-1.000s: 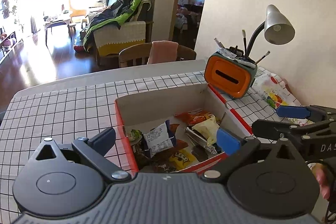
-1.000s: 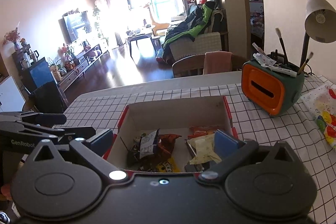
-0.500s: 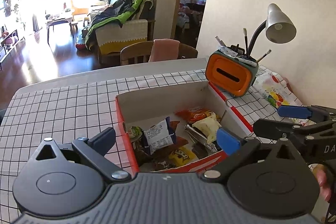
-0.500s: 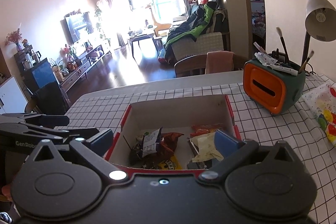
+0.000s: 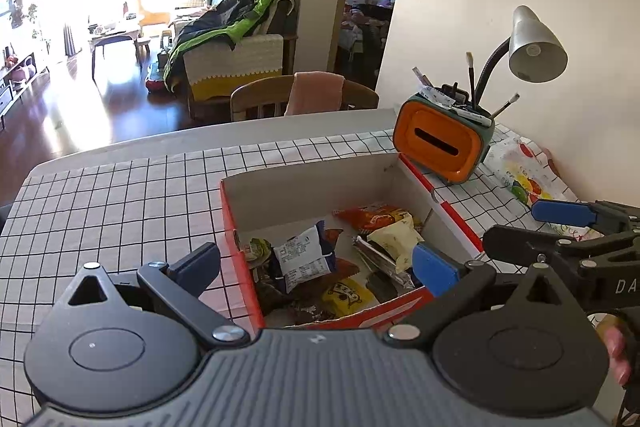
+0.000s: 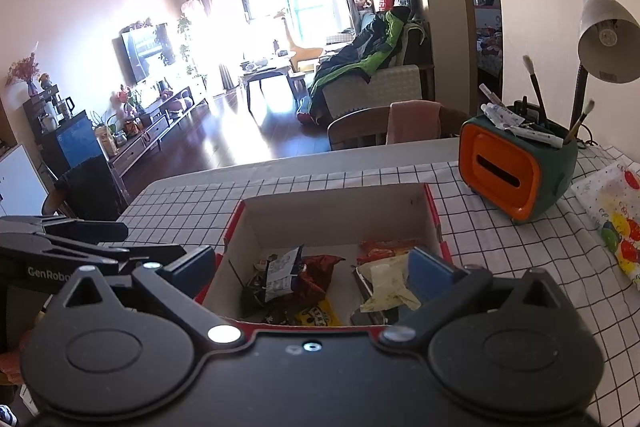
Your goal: Organize snacks
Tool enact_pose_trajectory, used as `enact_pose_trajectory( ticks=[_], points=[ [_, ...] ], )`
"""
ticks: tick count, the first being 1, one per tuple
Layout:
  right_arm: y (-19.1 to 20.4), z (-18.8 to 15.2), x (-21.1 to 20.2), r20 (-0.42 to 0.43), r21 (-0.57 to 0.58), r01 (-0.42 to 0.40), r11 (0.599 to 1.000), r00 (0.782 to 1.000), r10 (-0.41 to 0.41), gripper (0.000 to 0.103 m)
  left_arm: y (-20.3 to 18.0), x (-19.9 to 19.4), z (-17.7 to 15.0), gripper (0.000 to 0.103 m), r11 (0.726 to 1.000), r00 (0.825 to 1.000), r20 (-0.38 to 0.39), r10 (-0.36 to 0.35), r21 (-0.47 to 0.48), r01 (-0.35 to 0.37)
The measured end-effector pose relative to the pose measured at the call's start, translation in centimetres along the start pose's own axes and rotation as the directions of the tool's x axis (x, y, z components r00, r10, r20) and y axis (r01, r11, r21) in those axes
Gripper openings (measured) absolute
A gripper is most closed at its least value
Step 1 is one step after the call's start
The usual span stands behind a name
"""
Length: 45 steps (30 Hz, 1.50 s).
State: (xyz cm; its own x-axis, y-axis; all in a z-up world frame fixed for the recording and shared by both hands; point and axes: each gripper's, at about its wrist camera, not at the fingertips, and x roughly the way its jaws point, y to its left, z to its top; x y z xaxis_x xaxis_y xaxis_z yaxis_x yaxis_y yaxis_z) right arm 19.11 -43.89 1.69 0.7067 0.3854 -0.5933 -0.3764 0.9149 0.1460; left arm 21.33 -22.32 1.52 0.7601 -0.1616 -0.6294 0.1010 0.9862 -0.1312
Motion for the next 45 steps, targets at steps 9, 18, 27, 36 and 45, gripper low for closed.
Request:
enact_pose_trajectory(
  ticks=[9,18,27,36,45],
  points=[
    [0.09,-0.07,0.19,-0.002,0.011,0.004,1.000,1.000,-0.004,0.103,0.07,0.16,-0.08,0.103,1.000,1.000,-0.005,-0.004,-0.004,0.004],
    [-0.12,-0.18,0.10,-0.002,0.024,0.011,1.000,1.000,-0.011,0.103,0.03,0.07,0.01,0.103,1.000,1.000,0.003,-0.007,-0.005,0.007],
    [-0.06,-0.22,0.14,-0.006,0.029,0.020,0.999,1.000,-0.019,0.103,-0.06,0.11,0.00,0.103,1.000,1.000,0.001,-0.013,0.000,0.013],
    [-0.13,-0.33,-0.02,-0.010,0.041,0.033,0.999,0.999,-0.032,0.103,-0.02,0.34,-0.13,0.103,1.000,1.000,-0.008,-0.030,0.005,0.030],
    [0.06,-0.58,-0.21,-0.012,0.047,0.050,0.998,0.999,-0.049,0.103,0.05,0.34,-0.25,0.103,0.999,0.999,-0.017,-0.046,0.008,0.046]
  ],
)
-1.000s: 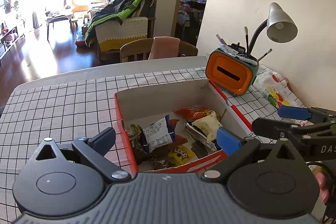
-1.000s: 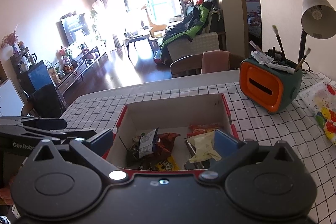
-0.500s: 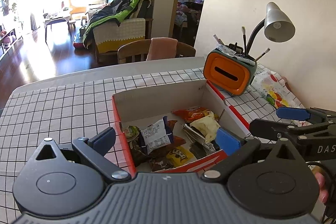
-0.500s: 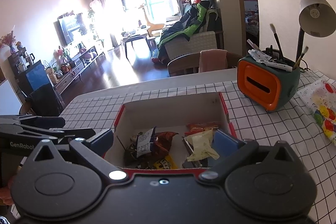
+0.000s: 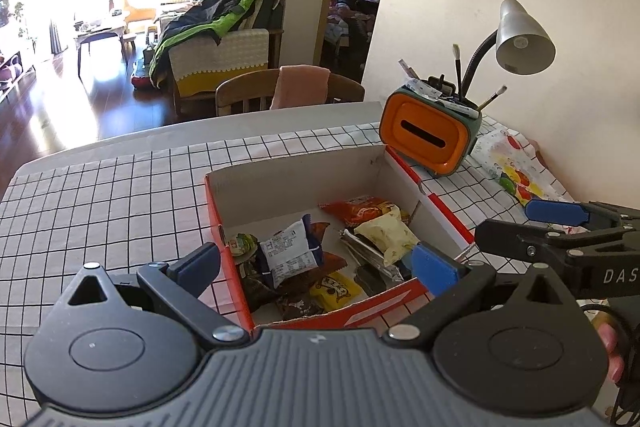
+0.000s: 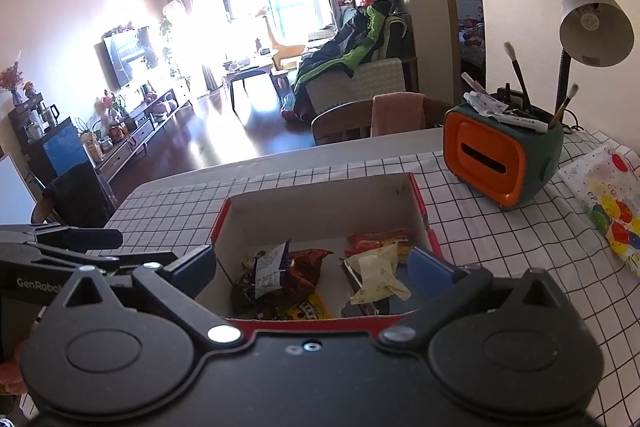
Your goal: Organize snacks
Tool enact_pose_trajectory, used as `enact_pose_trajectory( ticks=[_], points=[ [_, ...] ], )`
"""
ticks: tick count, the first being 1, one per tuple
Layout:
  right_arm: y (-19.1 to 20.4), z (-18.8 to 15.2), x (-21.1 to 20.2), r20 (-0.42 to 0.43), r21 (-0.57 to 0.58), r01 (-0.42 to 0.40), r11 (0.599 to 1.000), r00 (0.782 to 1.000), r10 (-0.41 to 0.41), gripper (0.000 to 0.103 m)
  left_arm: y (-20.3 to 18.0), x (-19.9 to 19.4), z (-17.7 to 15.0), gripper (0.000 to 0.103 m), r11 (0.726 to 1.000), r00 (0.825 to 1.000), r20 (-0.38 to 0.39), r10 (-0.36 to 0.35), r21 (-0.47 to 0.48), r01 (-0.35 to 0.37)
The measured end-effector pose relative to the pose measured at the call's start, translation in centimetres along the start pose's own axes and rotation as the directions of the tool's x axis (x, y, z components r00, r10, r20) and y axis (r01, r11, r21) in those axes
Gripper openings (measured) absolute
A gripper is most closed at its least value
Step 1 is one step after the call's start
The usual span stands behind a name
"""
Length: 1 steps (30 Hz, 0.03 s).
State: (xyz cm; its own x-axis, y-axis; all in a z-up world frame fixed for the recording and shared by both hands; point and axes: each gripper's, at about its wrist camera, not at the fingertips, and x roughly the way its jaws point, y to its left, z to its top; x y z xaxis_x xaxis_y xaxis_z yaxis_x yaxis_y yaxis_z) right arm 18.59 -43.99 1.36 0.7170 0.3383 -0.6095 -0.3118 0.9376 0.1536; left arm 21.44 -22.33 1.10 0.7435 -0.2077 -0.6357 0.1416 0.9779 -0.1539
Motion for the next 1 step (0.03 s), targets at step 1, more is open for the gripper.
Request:
enact_pose_trajectory(
  ticks=[1],
  points=[
    [0.00,-0.04,0.00,-0.002,0.001,0.002,1.000,1.000,-0.002,0.103,0.03,0.01,-0.02,0.103,1.000,1.000,-0.001,0.000,-0.001,0.000]
  ],
)
